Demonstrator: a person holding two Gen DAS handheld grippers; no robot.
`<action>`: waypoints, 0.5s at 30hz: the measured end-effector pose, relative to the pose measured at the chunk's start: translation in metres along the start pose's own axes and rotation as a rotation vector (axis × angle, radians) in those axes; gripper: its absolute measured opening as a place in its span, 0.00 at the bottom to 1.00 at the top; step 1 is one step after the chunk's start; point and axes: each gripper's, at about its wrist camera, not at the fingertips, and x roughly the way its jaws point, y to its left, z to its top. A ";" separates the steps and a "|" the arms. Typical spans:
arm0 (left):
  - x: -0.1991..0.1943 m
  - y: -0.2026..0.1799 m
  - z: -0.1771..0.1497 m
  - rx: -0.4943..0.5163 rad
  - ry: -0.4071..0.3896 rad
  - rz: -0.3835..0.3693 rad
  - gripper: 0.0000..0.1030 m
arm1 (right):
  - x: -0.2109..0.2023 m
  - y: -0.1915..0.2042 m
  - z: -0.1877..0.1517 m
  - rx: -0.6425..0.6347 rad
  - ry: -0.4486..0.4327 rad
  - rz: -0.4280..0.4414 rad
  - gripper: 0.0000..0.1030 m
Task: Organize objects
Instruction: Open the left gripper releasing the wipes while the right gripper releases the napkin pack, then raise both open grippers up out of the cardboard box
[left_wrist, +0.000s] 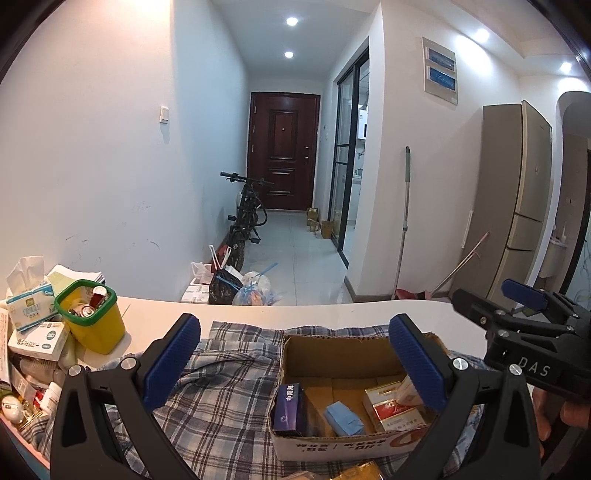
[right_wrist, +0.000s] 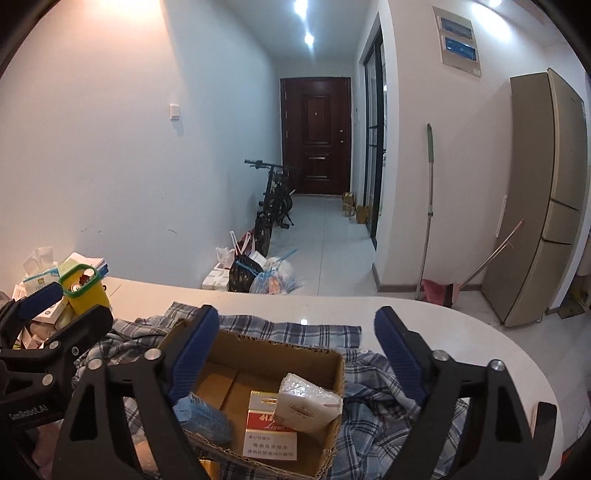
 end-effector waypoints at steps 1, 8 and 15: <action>-0.003 0.000 0.002 -0.002 0.017 0.013 1.00 | -0.003 -0.001 0.002 0.005 -0.013 -0.004 0.86; -0.055 -0.009 0.018 0.021 -0.106 0.060 1.00 | -0.043 -0.012 0.021 0.027 -0.125 -0.011 0.87; -0.109 -0.003 0.033 0.000 -0.214 -0.014 1.00 | -0.091 -0.018 0.035 0.082 -0.254 0.037 0.94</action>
